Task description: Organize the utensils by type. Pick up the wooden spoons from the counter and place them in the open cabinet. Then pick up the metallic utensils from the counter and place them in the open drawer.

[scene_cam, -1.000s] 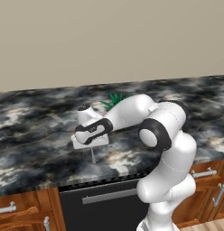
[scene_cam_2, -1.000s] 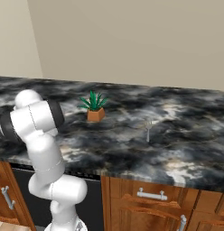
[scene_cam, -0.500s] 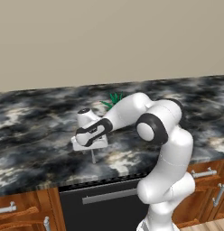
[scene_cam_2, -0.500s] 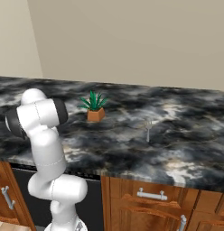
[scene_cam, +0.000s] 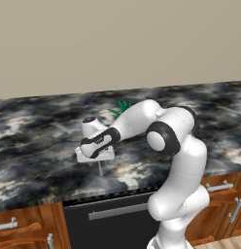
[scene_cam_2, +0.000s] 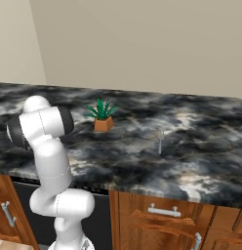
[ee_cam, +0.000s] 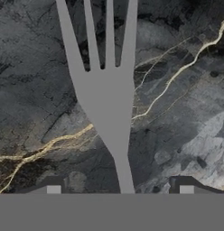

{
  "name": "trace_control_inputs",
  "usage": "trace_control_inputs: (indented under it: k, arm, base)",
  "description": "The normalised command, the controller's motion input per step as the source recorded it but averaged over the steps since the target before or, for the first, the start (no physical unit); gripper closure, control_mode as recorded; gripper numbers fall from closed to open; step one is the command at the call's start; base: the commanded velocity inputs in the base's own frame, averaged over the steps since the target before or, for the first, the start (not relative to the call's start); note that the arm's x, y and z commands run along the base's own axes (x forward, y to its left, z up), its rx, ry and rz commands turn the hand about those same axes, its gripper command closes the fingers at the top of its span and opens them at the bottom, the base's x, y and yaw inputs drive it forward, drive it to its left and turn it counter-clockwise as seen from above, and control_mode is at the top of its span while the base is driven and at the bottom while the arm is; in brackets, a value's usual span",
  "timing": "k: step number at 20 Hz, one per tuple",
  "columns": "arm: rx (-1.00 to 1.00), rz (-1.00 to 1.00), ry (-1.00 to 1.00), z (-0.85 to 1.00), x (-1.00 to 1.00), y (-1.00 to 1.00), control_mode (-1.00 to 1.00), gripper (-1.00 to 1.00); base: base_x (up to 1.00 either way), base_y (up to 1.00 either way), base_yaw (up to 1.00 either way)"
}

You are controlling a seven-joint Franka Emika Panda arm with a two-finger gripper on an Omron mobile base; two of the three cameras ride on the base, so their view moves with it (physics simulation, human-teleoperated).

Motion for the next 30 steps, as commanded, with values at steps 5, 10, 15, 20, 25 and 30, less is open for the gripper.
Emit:
trace_control_inputs:
  k: [5, 10, 15, 20, 25, 30]
  arm:
    - [0.0, -0.05, 0.0, -0.26, 0.0, 0.0, -1.0, 1.0]
    - [0.01, -0.06, 0.0, -0.32, 0.0, -0.07, -1.0, 1.0]
    - [0.02, -0.05, 0.0, -0.26, 0.0, -0.08, -1.0, 1.0]
    - [0.01, 0.0, -0.01, 0.16, -0.14, 0.0, -1.0, 1.0]
    - [0.0, 0.02, -0.04, 0.76, -0.25, 0.0, -1.0, 1.0]
    - [0.0, 0.05, -0.09, 0.97, -0.29, 0.0, -1.0, 1.0]
  base:
    - [0.0, 0.0, 0.0]
    - [0.0, 0.0, 0.0]
    - [0.0, 0.0, 0.0]
    - [0.0, 0.0, 0.0]
    - [0.0, 0.0, 0.0]
    - [0.0, 0.0, 0.0]
